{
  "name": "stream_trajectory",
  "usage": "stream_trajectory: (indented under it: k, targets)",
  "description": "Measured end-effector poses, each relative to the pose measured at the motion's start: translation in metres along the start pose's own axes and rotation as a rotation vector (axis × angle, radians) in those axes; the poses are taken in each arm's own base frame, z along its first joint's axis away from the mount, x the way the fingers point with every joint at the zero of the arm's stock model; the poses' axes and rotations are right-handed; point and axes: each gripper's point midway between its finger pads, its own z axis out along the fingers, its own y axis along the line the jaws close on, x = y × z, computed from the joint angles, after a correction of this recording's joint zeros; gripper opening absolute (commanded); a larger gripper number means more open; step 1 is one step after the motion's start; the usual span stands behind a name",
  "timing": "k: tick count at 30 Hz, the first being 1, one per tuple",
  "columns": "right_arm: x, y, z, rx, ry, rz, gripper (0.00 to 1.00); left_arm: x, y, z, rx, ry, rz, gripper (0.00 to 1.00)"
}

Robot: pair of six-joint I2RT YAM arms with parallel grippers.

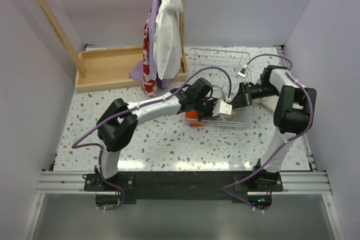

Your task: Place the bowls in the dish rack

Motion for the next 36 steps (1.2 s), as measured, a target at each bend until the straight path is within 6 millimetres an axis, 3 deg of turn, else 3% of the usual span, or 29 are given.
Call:
stream_trajectory:
  k: [8, 9, 14, 15, 18, 25, 36]
  targets:
    - [-0.002, -0.001, -0.002, 0.015, 0.005, 0.023, 0.19, -0.008, 0.007, 0.018, -0.012, -0.038, -0.040, 0.00]
    - [-0.003, -0.001, -0.003, 0.019, 0.005, 0.018, 0.29, -0.010, 0.007, 0.020, -0.012, -0.044, -0.046, 0.00]
    - [-0.009, -0.008, -0.011, 0.080, 0.001, -0.033, 0.42, -0.014, 0.009, 0.029, -0.016, -0.060, -0.068, 0.00]
    - [-0.011, -0.010, -0.013, 0.108, 0.001, -0.058, 0.48, -0.014, 0.010, 0.031, -0.016, -0.061, -0.072, 0.00]
    - [-0.024, -0.007, -0.025, 0.219, -0.022, -0.186, 0.50, -0.018, 0.012, 0.035, -0.019, -0.070, -0.084, 0.00]
    - [-0.053, 0.023, -0.051, 0.410, -0.134, -0.411, 0.50, -0.032, 0.027, 0.043, -0.057, -0.100, -0.083, 0.00]
    - [-0.028, 0.011, -0.047, 0.457, -0.151, -0.306, 0.50, -0.061, 0.065, 0.048, -0.160, -0.164, -0.075, 0.00]
